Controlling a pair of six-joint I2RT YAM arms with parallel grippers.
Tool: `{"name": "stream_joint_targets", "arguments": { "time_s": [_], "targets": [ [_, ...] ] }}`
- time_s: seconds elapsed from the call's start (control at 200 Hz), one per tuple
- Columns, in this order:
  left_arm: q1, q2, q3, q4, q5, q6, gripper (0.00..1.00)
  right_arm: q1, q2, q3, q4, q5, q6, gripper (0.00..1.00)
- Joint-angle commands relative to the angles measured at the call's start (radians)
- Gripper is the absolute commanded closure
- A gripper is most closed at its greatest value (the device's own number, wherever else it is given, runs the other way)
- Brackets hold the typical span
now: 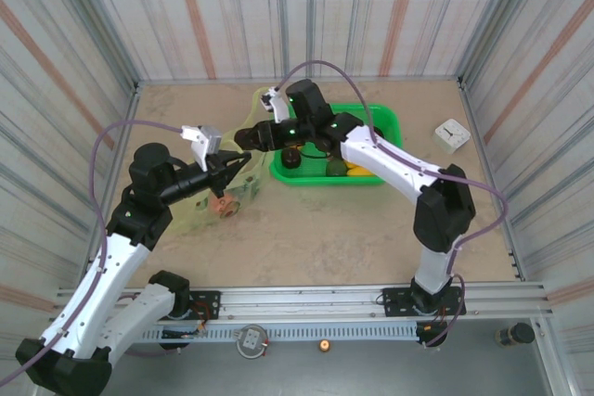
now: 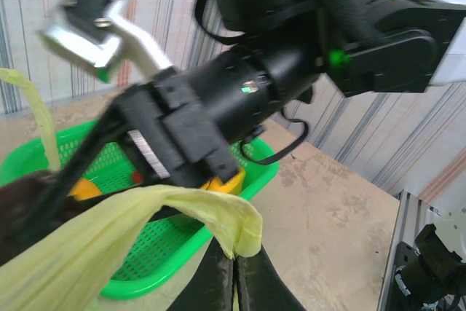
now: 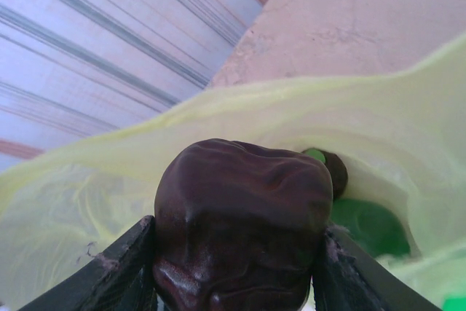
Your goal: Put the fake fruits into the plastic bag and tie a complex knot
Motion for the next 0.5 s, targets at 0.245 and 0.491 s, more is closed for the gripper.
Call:
{"name": "stream_joint_targets", "arguments": {
  "time_s": [0.245,0.491],
  "targets": [
    [-0.008,-0.012,-0.008,0.004,0.004,0.017,1.0,0.077,0.149,0.028,0.065,-0.094,0.076,0.52],
    [-0.008,-0.011,-0.008,0.001,0.004,0.019,1.0,0.139,0.248,0.145,0.01,-0.186,0.055,0.33]
  ]
}}
